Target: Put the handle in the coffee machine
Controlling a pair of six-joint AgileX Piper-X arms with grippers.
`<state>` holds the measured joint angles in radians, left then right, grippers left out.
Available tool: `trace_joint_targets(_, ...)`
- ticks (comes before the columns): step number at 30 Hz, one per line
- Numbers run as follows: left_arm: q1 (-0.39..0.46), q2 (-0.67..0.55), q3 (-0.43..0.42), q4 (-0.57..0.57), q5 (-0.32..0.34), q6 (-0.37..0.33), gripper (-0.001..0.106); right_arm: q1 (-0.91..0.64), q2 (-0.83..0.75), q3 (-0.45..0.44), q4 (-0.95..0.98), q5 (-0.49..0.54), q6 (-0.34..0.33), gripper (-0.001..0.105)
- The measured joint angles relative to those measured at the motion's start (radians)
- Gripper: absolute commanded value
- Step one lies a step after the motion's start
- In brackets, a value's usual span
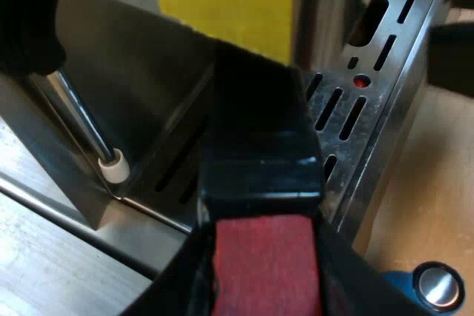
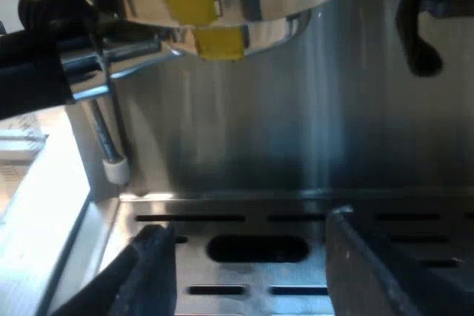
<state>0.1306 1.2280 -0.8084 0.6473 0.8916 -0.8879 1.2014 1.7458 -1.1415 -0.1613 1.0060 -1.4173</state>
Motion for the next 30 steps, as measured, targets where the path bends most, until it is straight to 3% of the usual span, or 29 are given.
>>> trace_joint_targets(5,0.002,0.0,0.0,-0.002,-0.007,0.004,0.0,-0.013,0.066,0.0,-0.119,-0.037,-0.107,0.047)
trace_joint_targets(10,0.002,0.0,0.0,-0.004,-0.007,0.004,0.0,-0.013,0.076,0.0,-0.156,-0.044,-0.128,0.047)
trace_joint_targets(20,0.002,0.0,0.0,-0.004,-0.007,0.004,0.0,-0.013,0.049,0.011,-0.172,-0.107,-0.29,0.047)
trace_joint_targets(26,0.003,0.0,0.0,-0.004,-0.004,0.004,0.0,-0.038,-0.077,0.135,-0.174,-0.127,-0.302,0.047)
trace_joint_targets(28,0.003,0.0,0.0,-0.004,-0.004,0.004,0.0,-0.057,-0.115,0.186,-0.179,-0.132,-0.287,0.047)
trace_joint_targets(30,0.003,0.0,0.001,-0.004,-0.004,0.004,0.0,-0.076,-0.142,0.242,-0.193,-0.16,-0.232,0.047)
